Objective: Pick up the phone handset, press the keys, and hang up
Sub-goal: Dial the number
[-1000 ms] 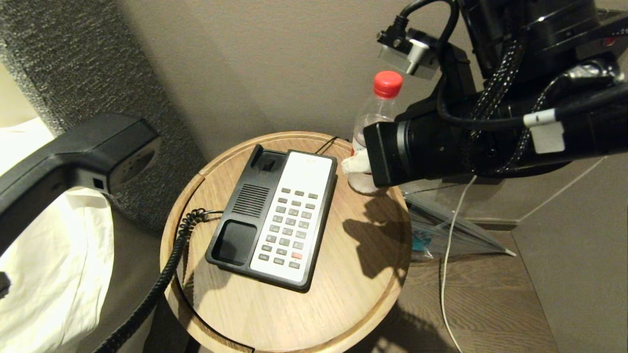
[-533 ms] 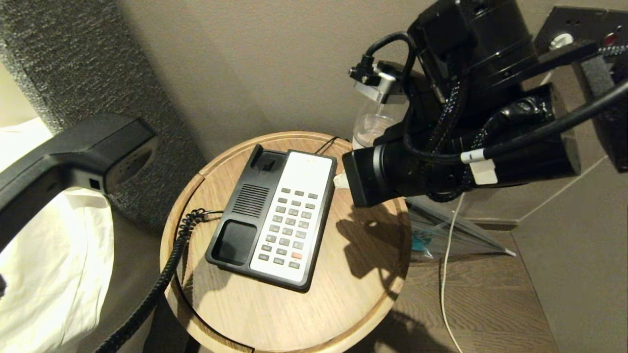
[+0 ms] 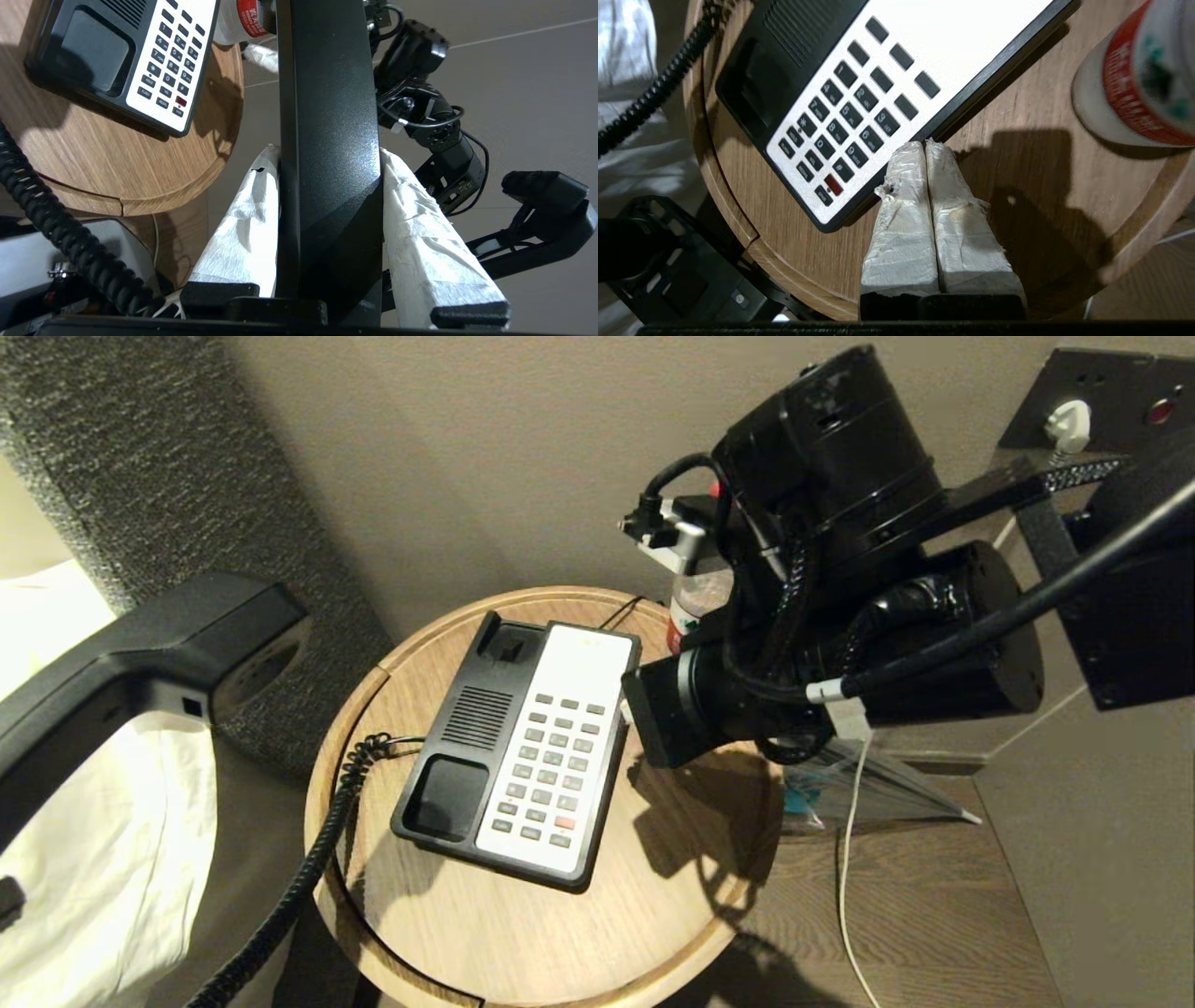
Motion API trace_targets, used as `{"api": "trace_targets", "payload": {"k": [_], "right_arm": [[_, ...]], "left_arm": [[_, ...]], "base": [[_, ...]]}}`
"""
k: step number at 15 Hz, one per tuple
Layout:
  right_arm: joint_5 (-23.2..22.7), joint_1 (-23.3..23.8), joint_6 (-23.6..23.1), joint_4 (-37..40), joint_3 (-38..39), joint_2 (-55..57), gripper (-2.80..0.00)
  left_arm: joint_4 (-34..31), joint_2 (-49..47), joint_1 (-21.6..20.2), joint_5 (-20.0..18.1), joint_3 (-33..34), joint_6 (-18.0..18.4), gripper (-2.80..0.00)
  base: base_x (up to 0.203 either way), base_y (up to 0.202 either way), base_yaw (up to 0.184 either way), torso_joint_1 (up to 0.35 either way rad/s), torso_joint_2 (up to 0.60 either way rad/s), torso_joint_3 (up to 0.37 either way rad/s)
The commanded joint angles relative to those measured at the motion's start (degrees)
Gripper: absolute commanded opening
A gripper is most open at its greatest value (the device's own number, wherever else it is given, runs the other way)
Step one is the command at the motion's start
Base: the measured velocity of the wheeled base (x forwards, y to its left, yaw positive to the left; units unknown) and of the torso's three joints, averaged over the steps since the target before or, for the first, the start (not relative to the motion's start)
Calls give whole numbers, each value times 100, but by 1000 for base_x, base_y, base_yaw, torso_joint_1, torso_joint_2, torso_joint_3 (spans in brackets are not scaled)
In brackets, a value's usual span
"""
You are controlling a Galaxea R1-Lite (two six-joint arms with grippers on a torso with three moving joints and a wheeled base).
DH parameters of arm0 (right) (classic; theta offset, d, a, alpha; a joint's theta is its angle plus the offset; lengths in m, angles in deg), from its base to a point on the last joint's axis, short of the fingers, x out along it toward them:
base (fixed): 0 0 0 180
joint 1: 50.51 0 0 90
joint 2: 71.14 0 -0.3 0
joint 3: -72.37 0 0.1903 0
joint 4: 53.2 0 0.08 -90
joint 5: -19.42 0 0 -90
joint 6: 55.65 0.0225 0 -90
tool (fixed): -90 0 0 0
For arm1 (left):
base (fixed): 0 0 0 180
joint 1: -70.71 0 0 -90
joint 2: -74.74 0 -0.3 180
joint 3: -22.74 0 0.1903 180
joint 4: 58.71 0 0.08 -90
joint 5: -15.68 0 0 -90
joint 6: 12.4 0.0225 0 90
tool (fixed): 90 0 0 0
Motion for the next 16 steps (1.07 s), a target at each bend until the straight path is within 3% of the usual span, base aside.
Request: {"api": "trace_targets", "payload": {"k": [1,8,16], "right_arm": [[9,-42,6,1,29,124,-280],[297,-78,32,-9,-43,415,-280],[193,-85,68,-289,-129,536,-280]], "left_arm": [[0,30,4,-18,15,-35,-280],[0,93,4,-27,122,-35,-280],[0,118,-1,-89,172,-35,-280]], "base": [[0,0,0,0,0,0],[0,0,0,0,0,0],[0,0,0,0,0,0]]}}
